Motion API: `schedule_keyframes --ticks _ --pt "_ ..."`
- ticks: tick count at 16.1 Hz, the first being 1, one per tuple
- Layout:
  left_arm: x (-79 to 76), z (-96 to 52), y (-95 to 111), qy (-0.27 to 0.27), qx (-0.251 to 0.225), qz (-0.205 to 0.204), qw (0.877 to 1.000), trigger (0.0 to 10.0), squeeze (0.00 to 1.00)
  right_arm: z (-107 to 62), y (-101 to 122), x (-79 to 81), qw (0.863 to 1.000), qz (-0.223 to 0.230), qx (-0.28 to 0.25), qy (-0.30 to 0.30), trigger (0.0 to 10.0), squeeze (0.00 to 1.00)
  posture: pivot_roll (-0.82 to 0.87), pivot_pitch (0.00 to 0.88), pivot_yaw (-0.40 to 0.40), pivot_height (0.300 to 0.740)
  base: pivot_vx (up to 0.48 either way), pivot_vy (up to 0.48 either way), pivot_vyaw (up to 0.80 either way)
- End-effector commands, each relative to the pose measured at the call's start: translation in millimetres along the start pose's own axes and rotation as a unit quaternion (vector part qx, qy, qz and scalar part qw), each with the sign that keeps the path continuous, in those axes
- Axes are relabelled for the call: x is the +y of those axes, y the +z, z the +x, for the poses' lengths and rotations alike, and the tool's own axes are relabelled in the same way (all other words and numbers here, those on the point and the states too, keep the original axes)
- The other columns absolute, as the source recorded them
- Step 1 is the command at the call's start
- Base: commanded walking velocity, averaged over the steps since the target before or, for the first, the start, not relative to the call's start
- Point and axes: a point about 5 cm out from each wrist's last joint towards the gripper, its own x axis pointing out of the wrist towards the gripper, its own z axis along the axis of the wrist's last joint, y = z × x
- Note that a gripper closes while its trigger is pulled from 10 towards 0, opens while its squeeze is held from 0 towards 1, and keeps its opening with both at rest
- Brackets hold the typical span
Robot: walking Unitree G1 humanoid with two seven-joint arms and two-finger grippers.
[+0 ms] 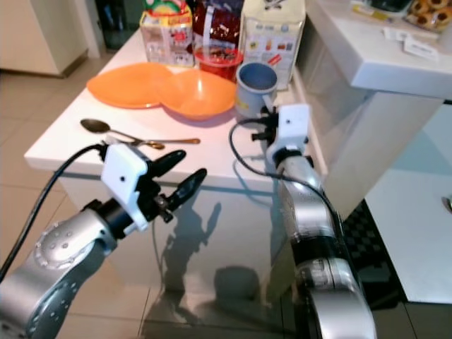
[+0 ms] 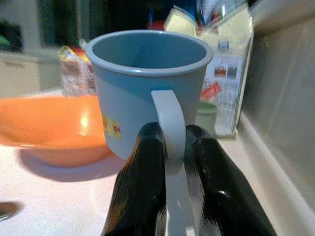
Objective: Setting the table
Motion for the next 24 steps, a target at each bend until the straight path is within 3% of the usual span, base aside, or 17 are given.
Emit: schedule_keyframes --ticks 1,2,5,8,9,15,24 --pt "1.0 -0.2 0 0.007 -0.002 0.006 1.000 10.0 0.00 -9.8 15 -0.1 1.000 0.010 -0.015 0.001 0.0 0.00 0.11 0.000 -0.050 0.740 0.000 0.000 0.00" --pt "4.6 -2.1 -1 0.019 0.001 0.011 1.000 10.0 0.00 -26.6 21 -0.1 1.000 0.013 -0.019 -0.003 0.0 0.00 0.10 0.000 -0.043 0.740 0.000 0.000 0.00" --pt "13.1 -1.3 -2 0.052 -0.004 0.024 0.998 10.0 0.00 -46.9 33 -3.3 0.999 0.020 -0.020 -0.025 0.0 0.00 0.08 0.000 -0.026 0.740 0.000 0.000 0.00" --pt "30.8 -4.8 -6 0.128 0.003 0.034 0.991 10.0 0.00 -65.5 38 -2.3 1.000 0.020 -0.015 -0.016 0.0 0.00 0.07 0.000 -0.023 0.740 0.000 0.000 0.00" --pt "35.8 -8.4 -9 0.151 0.005 0.030 0.988 10.0 0.00 -75.0 39 -1.3 1.000 0.020 0.000 -0.012 10.0 0.00 0.07 0.000 -0.027 0.740 0.000 0.000 0.00" --pt "36.7 -6.6 -9 0.168 -0.003 0.024 0.985 10.0 0.00 -83.8 44 5.5 0.999 0.041 0.018 0.014 10.0 0.00 0.06 0.000 -0.033 0.740 0.000 0.000 0.00" --pt "34.8 -5.7 -10 0.165 -0.003 0.023 0.986 10.0 0.00 -87.0 39 0.0 0.998 0.034 0.043 -0.004 10.0 0.00 0.06 0.000 -0.034 0.740 0.000 0.000 0.00"
